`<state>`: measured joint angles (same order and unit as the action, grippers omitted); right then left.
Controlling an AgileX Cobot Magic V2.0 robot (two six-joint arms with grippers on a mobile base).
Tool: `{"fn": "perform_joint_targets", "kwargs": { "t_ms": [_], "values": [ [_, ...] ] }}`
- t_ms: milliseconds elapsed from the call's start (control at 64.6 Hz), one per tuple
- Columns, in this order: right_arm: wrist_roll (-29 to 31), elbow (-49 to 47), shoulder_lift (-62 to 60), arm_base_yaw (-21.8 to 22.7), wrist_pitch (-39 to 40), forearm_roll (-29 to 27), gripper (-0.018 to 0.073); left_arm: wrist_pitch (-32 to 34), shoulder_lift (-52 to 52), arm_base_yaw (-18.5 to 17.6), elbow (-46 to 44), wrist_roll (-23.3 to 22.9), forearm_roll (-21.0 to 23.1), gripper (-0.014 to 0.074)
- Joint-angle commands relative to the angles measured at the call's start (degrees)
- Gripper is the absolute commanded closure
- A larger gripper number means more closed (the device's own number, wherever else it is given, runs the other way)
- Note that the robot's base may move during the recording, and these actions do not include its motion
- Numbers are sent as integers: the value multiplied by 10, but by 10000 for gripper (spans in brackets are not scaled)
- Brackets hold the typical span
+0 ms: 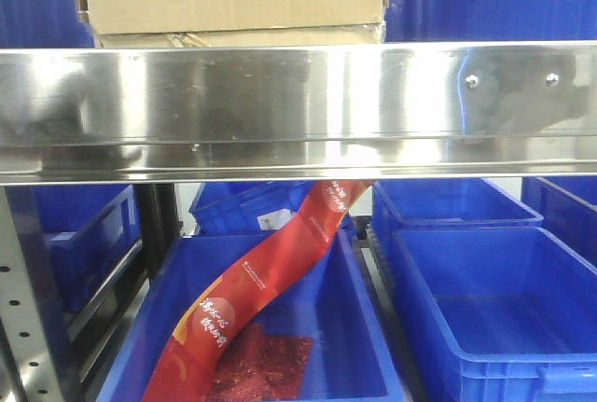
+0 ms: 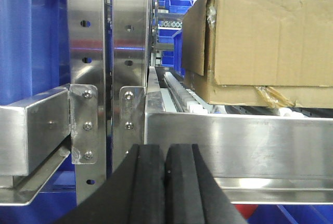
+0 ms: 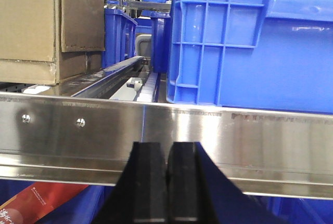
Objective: Stack two boxes on right shelf middle
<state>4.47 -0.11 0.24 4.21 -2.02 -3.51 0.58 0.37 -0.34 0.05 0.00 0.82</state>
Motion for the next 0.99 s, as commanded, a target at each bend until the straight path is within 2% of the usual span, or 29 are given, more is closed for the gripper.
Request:
{"fn": "perform_joint_targets", "kwargs": {
  "t_ms": [0,62,186,975],
  "values": [
    [1,1,-2,2,9,0,720,13,-4,1,0,0,-3,707],
    [1,1,-2,2,9,0,720,14,-4,1,0,0,-12,707],
    [1,1,-2,2,9,0,720,15,-4,1,0,-34,-12,707],
    [1,1,-2,2,9,0,720,15,-4,1,0,-33,-16,707]
  ]
}}
